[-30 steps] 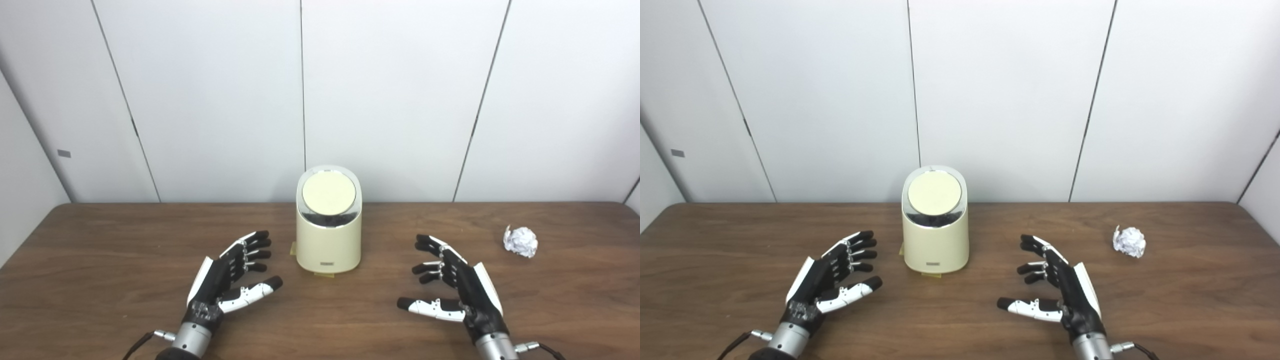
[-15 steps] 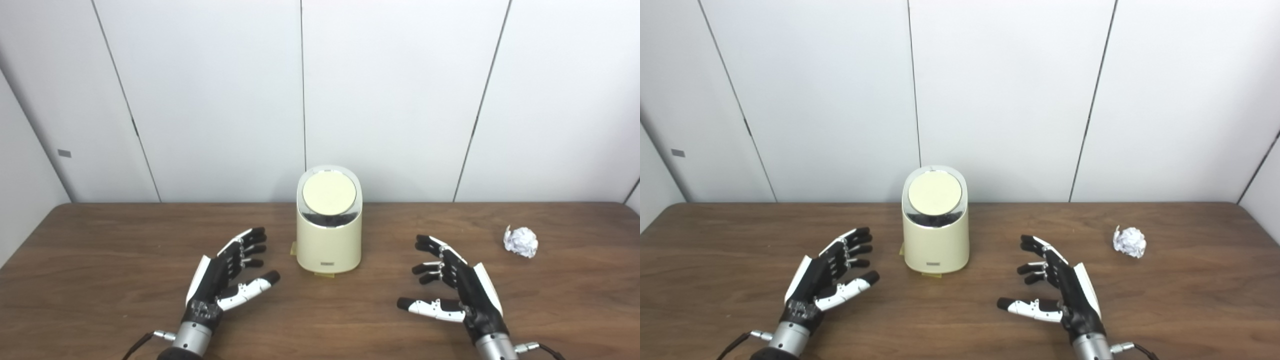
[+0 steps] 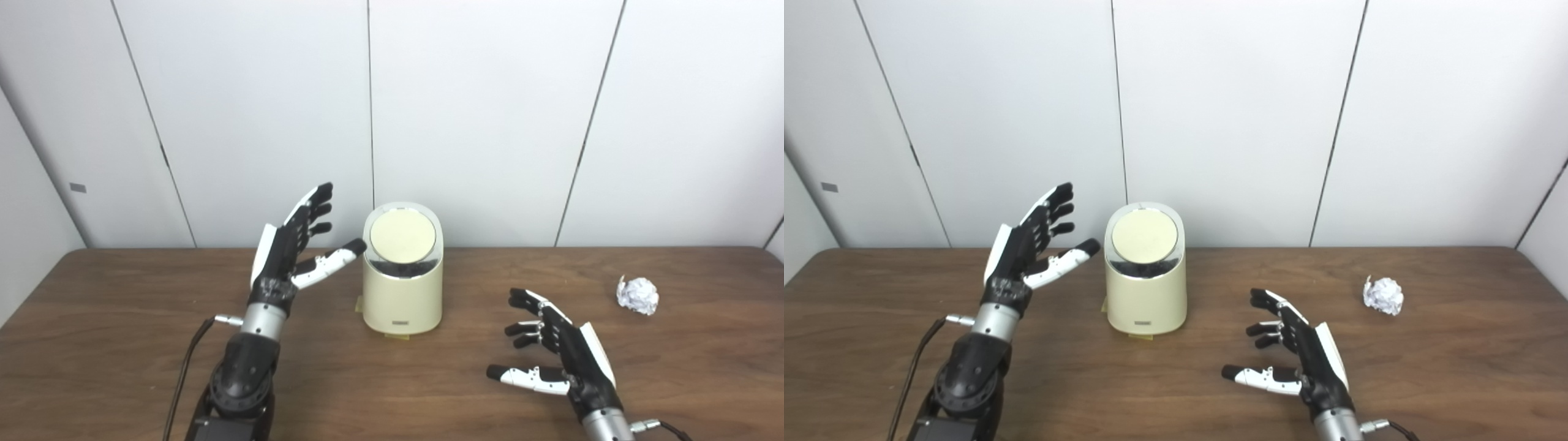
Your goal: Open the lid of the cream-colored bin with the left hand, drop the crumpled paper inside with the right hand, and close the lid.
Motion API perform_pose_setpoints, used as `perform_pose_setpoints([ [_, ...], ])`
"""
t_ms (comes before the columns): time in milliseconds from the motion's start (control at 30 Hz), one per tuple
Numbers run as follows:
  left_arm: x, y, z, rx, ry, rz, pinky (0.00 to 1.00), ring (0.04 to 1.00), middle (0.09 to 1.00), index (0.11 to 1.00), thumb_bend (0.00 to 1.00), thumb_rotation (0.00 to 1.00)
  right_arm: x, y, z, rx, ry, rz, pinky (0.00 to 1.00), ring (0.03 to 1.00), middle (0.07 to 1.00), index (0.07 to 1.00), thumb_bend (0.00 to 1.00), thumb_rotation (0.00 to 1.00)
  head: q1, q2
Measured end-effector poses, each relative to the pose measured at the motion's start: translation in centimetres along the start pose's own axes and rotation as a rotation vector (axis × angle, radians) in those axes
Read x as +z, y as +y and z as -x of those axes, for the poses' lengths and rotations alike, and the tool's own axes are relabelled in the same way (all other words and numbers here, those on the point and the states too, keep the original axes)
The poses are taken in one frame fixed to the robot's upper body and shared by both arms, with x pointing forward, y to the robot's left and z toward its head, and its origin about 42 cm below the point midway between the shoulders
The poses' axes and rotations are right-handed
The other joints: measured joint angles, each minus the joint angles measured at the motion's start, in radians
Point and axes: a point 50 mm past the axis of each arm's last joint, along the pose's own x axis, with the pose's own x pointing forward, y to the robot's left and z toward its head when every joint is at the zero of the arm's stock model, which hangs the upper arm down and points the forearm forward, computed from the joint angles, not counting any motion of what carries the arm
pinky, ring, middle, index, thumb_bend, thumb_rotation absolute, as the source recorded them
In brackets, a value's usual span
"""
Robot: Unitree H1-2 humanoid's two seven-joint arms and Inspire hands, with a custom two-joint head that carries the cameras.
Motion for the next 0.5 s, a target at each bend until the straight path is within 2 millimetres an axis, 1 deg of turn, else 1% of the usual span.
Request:
perform_pose_setpoints([
  [33, 0.0, -0.1, -0.3, -0.005, 0.01, -0.01, 0.77, 0.929, 0.929, 0.946, 0.82, 0.32, 0.0, 0.0, 0.0, 0.0, 0.0, 0.0, 0.54, 0.628, 0.814, 0.813, 0.82, 0.13, 0.0, 0.0],
  [67, 0.0, -0.2, -0.6, -0.007, 0.019, -0.018, 0.82, 0.933, 0.926, 0.943, 0.83, 0.34, 0.0, 0.0, 0.0, 0.0, 0.0, 0.0, 0.54, 0.625, 0.81, 0.812, 0.82, 0.14, 0.002, 0.0],
  [100, 0.1, -0.2, -0.9, -0.008, 0.02, -0.039, 0.84, 0.935, 0.924, 0.941, 0.85, 0.35, 0.0, 0.0, 0.0, 0.0, 0.0, 0.0, 0.54, 0.624, 0.81, 0.811, 0.81, 0.14, 0.002, 0.0],
  [233, 1.0, -0.5, -2.7, -0.016, 0.015, -0.102, 0.91, 0.951, 0.932, 0.945, 0.87, 0.4, 0.0, 0.0, 0.0, -0.001, 0.001, -0.001, 0.54, 0.622, 0.807, 0.812, 0.82, 0.15, 0.0, -0.002],
  [367, 2.2, -0.9, -4.0, -0.026, -0.015, -0.185, 0.92, 0.954, 0.93, 0.948, 0.89, 0.41, 0.0, 0.0, 0.0, -0.001, 0.0, -0.001, 0.53, 0.621, 0.811, 0.814, 0.81, 0.14, -0.003, -0.002],
  [500, 1.9, -1.3, -4.9, -0.063, -0.007, -0.308, 0.84, 0.922, 0.924, 0.936, 0.89, 0.35, 0.0, 0.0, 0.0, -0.002, 0.0, 0.001, 0.53, 0.617, 0.812, 0.814, 0.81, 0.15, -0.005, -0.002],
])
